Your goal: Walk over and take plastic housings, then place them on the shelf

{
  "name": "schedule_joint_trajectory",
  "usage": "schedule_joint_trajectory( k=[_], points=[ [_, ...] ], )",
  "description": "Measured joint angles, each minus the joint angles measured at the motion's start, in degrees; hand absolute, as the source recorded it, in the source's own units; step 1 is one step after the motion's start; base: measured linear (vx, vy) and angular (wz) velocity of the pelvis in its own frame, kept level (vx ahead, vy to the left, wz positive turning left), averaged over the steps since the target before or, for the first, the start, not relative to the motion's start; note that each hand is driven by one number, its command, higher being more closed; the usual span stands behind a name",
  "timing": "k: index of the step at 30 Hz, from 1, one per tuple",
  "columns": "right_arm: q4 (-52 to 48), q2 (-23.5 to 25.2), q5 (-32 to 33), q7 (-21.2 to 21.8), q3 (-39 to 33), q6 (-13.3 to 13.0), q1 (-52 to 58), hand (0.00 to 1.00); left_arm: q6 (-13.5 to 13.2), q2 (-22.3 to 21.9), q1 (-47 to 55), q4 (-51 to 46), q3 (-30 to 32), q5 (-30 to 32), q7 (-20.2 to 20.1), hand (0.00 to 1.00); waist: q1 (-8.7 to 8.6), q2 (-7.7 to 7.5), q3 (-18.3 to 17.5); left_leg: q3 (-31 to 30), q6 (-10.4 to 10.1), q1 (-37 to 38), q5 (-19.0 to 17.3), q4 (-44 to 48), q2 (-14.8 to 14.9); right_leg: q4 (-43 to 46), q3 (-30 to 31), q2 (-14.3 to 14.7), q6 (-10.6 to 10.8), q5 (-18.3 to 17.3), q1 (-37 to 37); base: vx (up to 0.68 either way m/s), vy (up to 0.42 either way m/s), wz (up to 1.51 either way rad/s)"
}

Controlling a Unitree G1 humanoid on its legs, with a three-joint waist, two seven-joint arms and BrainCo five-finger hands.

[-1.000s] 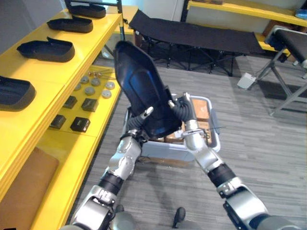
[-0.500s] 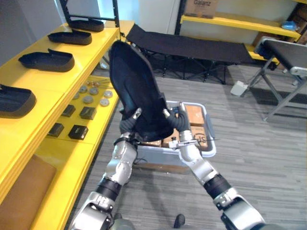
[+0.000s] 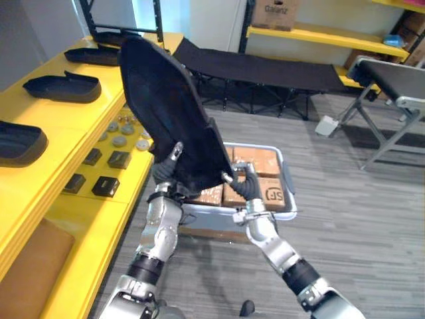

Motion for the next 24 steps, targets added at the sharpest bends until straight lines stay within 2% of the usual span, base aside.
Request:
schedule_joint_trajectory(
  k=[1, 3, 4, 8, 10, 12, 13, 15, 17, 18, 21, 24],
  points=[
    [-3.59, -0.17, 1.95, 0.41, -0.38, 0.06, 2.28, 0.0, -1.81, -0.28, 2.35, -1.58, 0.6, 8.18, 3.41, 1.0, -0.04, 0.04, -0.02, 0.04, 0.18, 0.0, -0.12, -0.07, 0.0, 0.0, 0.0, 0.03, -0.38, -0.39, -0.1, 0.0, 0.0, 0.0],
    [-6.43, -0.26, 2.42, 1.42, -1.47, 0.05, 3.85, 0.0, -2.6, -0.8, 4.88, -3.87, 1.52, 13.18, 4.75, 1.0, -0.13, 0.09, -0.04, 0.16, 0.17, 0.0, -0.13, -0.1, 0.01, 0.01, 0.05, 0.05, -0.41, -0.55, -0.23, -0.01, 0.009, -0.04],
    [-8.58, -0.89, 2.83, 3.13, -2.24, -0.02, 4.8, 0.0, -2.96, -1.17, 7.39, -5.89, 1.88, 18.46, 6.27, 1.0, -0.17, 0.32, -0.21, 0.27, 0.17, 0.0, -0.13, -0.22, 0.02, 0.01, 0.15, 0.07, -0.41, -0.57, -0.36, 0.0, 0.009, -0.03],
    [-15.41, -3.8, 6.41, 8.71, -5.12, -0.99, 7.26, 0.0, -2.06, -1.72, 13.0, -9.59, 2.48, 35.79, 12.44, 1.0, -0.09, 1.53, -1.0, 0.68, 0.1, 0.11, -0.12, -0.43, 0.02, 0.03, 0.48, 0.1, -0.32, -0.56, -0.63, 0.01, 0.012, -0.05],
    [-18.47, -5.41, 7.6, 10.82, -7.38, -2.63, 8.4, 0.0, -1.0, -1.94, 15.27, -10.71, 3.36, 41.83, 15.15, 1.0, 0.07, 1.78, -1.14, 1.68, 0.02, 0.96, -0.19, -0.86, 0.04, 0.03, 1.38, 0.13, -0.15, -0.48, -0.65, 0.02, 0.026, -0.18],
    [-24.75, -7.46, 14.22, 14.83, -14.58, -7.14, 11.34, 0.0, 0.6, -1.83, 17.86, -10.77, 7.04, 49.32, 19.71, 1.0, -0.23, 1.91, -1.3, 1.95, 0.18, 1.03, -0.59, -0.79, 0.05, 0.03, 1.65, 0.13, -0.16, -0.68, -0.76, 0.02, 0.023, -0.1],
    [-26.49, -8.12, 16.17, 16.01, -16.36, -8.23, 12.09, 0.0, 1.07, -1.64, 18.56, -10.76, 7.89, 50.46, 20.81, 1.0, -0.25, 1.91, -1.3, 2.1, 0.1, 1.03, -0.66, -0.81, 0.08, 0.03, 1.81, 0.16, -0.16, -0.69, -0.89, 0.01, 0.021, -0.14],
    [-31.53, -9.69, 24.93, 22.22, -21.58, -13.02, 15.02, 0.0, 2.06, -1.45, 21.45, -10.76, 10.72, 55.45, 24.74, 1.0, -0.31, 1.88, -1.37, 3.14, 0.14, 1.04, -0.8, -0.81, 0.25, 0.03, 2.9, 0.29, -0.16, -0.66, -1.61, 0.02, 0.021, -0.2],
    [-33.24, -9.52, 30.8, 26.06, -23.47, -14.94, 18.38, 0.0, 2.25, -1.42, 22.81, -10.77, 11.58, 57.45, 26.23, 1.0, -0.46, 1.81, -1.64, 3.19, 0.02, 1.11, -0.88, -0.81, 0.25, 0.04, 2.91, 0.31, 0.03, -0.55, -1.59, 0.01, 0.011, -0.05],
    [-33.23, -9.1, 32.47, 27.51, -23.85, -15.34, 20.23, 0.0, 2.24, -1.46, 23.32, -10.78, 11.67, 57.45, 26.37, 1.0, -0.55, 1.76, -2.03, 3.26, -0.05, 1.1, -0.93, -0.82, 0.25, 0.04, 2.94, 0.31, 0.1, -0.51, -1.65, 0.04, 0.03, -0.03],
    [-33.21, -5.55, 33.38, 28.24, -24.6, -15.07, 26.8, 0.0, 1.87, -1.84, 25.73, -13.26, 11.87, 57.07, 26.28, 1.0, -0.97, 1.79, -2.58, 3.51, 0.01, 1.11, -1.37, -0.81, 0.26, 0.03, 3.14, 0.3, 0.16, -0.57, -1.76, 0.03, 0.027, -0.05],
    [-31.86, -1.89, 33.36, 27.64, -26.77, -13.45, 34.14, 0.0, -0.42, -2.59, 29.03, -17.0, 12.18, 51.85, 25.52, 1.0, -1.46, 2.03, -2.68, 4.97, 0.19, 1.17, -1.83, -0.76, 0.27, 0.05, 4.5, 0.27, -0.07, -0.73, -2.67, 0.01, 0.033, -0.2]
  ],
)
